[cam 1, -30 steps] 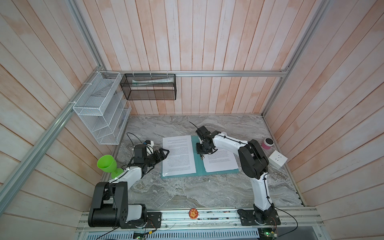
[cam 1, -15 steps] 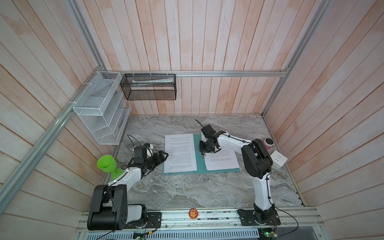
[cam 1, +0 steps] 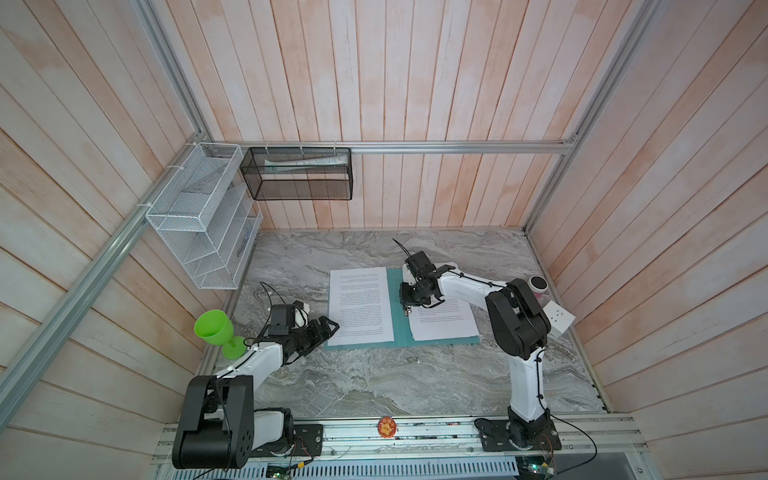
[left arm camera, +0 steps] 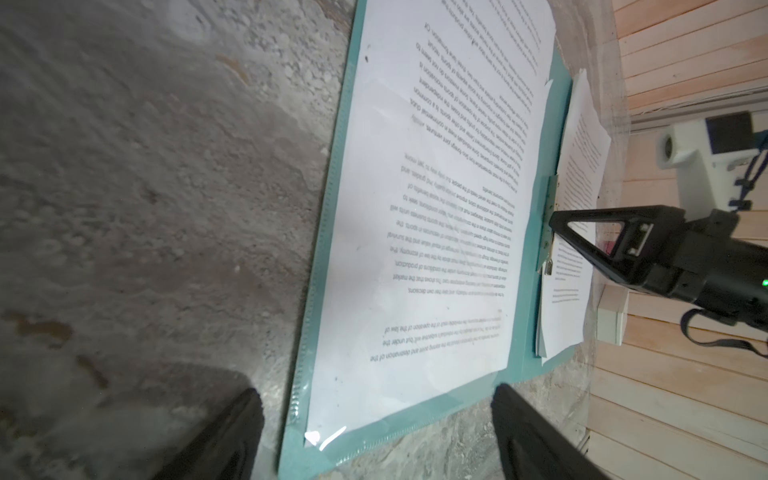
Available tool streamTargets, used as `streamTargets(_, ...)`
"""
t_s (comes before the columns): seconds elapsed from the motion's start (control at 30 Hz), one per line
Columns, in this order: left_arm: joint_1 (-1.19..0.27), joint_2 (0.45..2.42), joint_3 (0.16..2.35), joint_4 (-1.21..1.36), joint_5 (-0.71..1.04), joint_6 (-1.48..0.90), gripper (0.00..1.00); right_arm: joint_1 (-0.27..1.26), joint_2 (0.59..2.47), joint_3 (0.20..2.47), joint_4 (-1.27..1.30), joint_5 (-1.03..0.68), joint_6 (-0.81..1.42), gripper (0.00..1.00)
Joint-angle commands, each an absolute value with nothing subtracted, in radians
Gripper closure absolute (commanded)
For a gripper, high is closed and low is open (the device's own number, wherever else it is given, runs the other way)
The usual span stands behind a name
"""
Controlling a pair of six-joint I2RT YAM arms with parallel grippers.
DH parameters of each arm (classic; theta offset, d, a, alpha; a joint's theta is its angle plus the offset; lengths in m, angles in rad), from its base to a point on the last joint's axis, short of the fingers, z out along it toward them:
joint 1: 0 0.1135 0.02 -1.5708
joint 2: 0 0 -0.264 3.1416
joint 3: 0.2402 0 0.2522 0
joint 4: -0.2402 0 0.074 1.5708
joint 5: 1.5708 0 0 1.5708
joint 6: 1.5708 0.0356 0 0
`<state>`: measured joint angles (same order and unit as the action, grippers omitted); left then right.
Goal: Put the files into the folder
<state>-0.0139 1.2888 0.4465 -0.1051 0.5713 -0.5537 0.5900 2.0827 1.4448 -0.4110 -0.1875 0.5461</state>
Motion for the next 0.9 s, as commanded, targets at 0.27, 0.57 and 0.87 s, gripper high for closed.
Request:
streamTargets(0.27,-0.074,1.339,0.430,-0.050,0.665,-0.547,0.12,0.592,2.130,1.364,-0.440,-0.241,0.515,0.91)
streamTargets(0.57,-0.071,1.133,0.434,0.039,0.778,-0.618,0.13,0.599,2.150,1.344,-0.410,-0.292,0.520,0.92)
streamTargets(0.87,-0.083,1.087,0.444,0.239,0.874,-0.710,0.13,0.616,2.156,1.338,-0.389,-0.323,0.535,0.92)
